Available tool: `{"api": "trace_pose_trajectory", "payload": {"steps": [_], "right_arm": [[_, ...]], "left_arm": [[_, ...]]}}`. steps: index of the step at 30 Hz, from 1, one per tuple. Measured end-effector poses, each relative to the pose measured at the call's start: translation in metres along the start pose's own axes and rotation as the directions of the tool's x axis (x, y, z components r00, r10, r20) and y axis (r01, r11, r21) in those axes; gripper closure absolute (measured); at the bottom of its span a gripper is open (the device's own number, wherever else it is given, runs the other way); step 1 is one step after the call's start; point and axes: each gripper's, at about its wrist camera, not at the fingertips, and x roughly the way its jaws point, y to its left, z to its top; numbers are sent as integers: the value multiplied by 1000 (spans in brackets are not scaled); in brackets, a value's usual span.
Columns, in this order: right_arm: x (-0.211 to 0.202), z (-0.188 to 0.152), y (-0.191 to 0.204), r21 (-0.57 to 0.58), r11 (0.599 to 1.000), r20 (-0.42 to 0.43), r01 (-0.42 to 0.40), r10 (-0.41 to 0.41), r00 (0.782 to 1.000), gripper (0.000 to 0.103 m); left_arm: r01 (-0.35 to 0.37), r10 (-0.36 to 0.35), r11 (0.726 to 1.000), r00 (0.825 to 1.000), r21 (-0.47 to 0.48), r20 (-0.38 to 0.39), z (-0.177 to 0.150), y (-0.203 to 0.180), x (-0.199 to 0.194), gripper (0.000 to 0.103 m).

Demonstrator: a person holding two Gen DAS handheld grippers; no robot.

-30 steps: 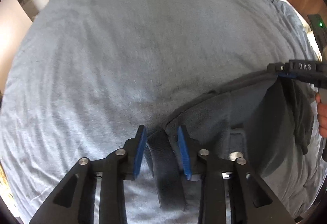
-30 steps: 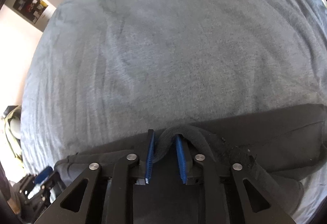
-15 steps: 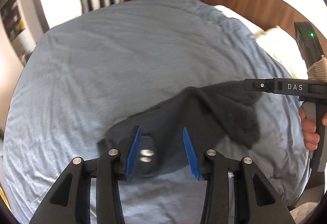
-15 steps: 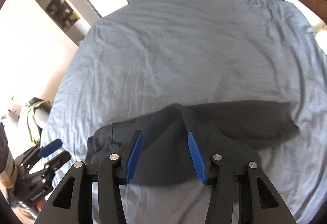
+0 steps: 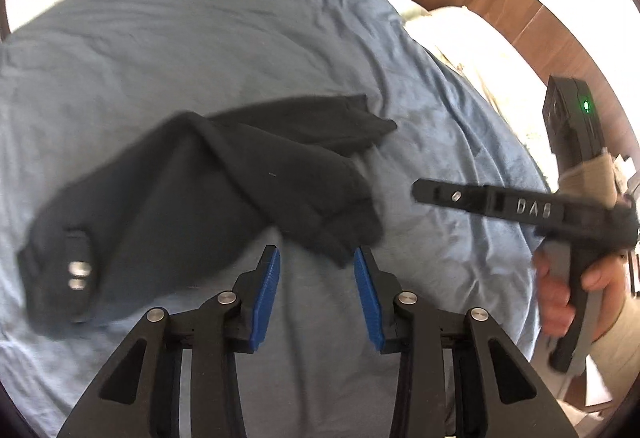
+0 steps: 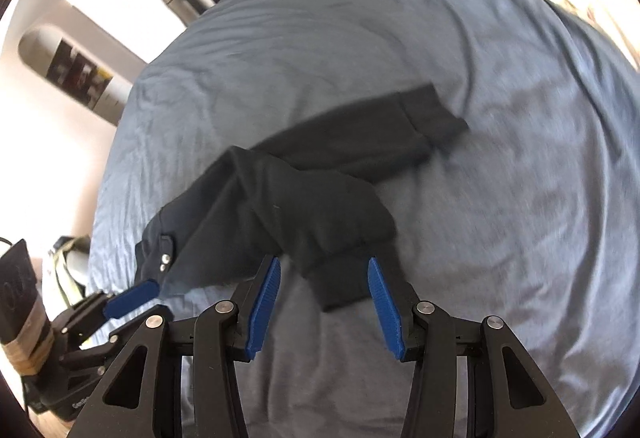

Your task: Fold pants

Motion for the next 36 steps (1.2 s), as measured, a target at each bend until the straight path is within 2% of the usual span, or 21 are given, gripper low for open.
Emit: {"api": "trace_pose_trajectory", "payload": {"steps": [6, 12, 18, 23, 27, 28, 29, 30, 32, 36], "right_arm": [[29, -14, -35, 27, 999, -47, -41, 42, 998, 58], [56, -14, -51, 31, 997, -80, -74, 76, 994, 61], [79, -12, -62, 65, 994, -92, -91, 97, 991, 61], [101, -13, -65, 77, 992, -124, -97, 106, 987, 61], [110, -15, -68, 92, 989, -137, -114, 126, 982, 65], [111, -16, -68, 94, 989, -137, -115, 128, 982, 66], [113, -16, -68, 92, 989, -140, -112, 124, 982, 71], [113, -17, -68, 88, 989, -141, -115, 126, 982, 73], [114, -18, -68, 84, 990, -139, -113, 124, 982, 85], [101, -19, -67, 104, 984, -115, -143, 154, 981, 92]], "left_arm": [[9, -11, 1000, 997, -27, -73, 0, -15, 55, 67], [-3, -12, 993, 992, -117, -127, -4, -6, 97, 67], [-19, -7, 984, 989, -176, -145, -7, 4, 116, 67], [-5, -22, 984, 989, -178, -149, -4, 3, 126, 67], [-9, -22, 982, 987, -190, -159, -4, 6, 135, 69], [-6, -25, 981, 987, -192, -162, -5, 7, 136, 71], [-1, -31, 982, 986, -191, -165, -5, 6, 138, 80], [3, -35, 983, 985, -185, -167, -5, 6, 138, 83], [-1, -24, 987, 987, -158, -159, -4, 0, 134, 88], [17, -29, 992, 996, -125, -88, 10, -14, 110, 91]]}}
